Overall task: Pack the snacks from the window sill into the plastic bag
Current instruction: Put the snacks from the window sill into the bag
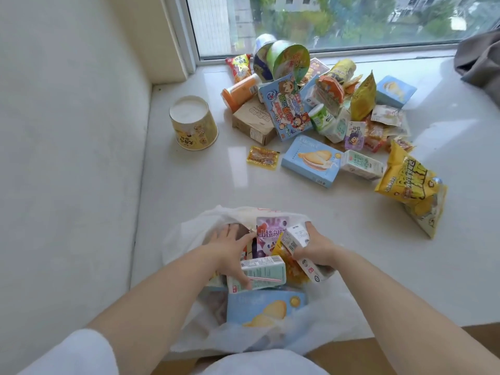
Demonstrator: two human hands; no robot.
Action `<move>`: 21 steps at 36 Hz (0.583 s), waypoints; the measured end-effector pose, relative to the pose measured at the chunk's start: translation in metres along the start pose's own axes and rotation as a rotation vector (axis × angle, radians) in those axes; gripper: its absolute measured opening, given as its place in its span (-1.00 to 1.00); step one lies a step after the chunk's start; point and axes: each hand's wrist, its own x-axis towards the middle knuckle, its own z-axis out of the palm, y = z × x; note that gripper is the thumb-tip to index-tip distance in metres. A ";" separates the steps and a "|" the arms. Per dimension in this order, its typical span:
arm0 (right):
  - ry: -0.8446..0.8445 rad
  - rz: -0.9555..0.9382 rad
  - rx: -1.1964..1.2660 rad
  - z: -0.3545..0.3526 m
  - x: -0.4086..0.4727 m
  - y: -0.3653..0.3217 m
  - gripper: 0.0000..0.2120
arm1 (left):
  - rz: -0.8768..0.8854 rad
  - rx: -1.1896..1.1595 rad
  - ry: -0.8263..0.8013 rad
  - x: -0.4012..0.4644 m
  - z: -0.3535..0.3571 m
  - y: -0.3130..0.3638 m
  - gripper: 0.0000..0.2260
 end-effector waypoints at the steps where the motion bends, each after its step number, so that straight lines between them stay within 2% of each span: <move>1: 0.046 -0.017 0.016 0.001 0.001 0.000 0.00 | -0.019 0.024 0.007 0.002 -0.001 0.000 0.17; 7: 0.253 -0.108 -0.056 0.011 0.002 0.002 -0.02 | -0.053 -0.016 0.053 0.011 0.003 -0.006 0.11; 13: 0.450 -0.187 -0.248 0.019 -0.007 0.004 -0.02 | -0.161 -0.218 0.390 0.019 -0.006 -0.009 -0.18; 18: 0.439 -0.257 -0.272 0.021 -0.012 0.005 -0.04 | -0.118 -0.224 0.531 0.020 -0.020 -0.005 -0.32; 21: 0.420 -0.341 -0.150 0.017 -0.013 0.004 -0.20 | -0.070 -0.175 0.614 0.017 -0.022 -0.002 -0.35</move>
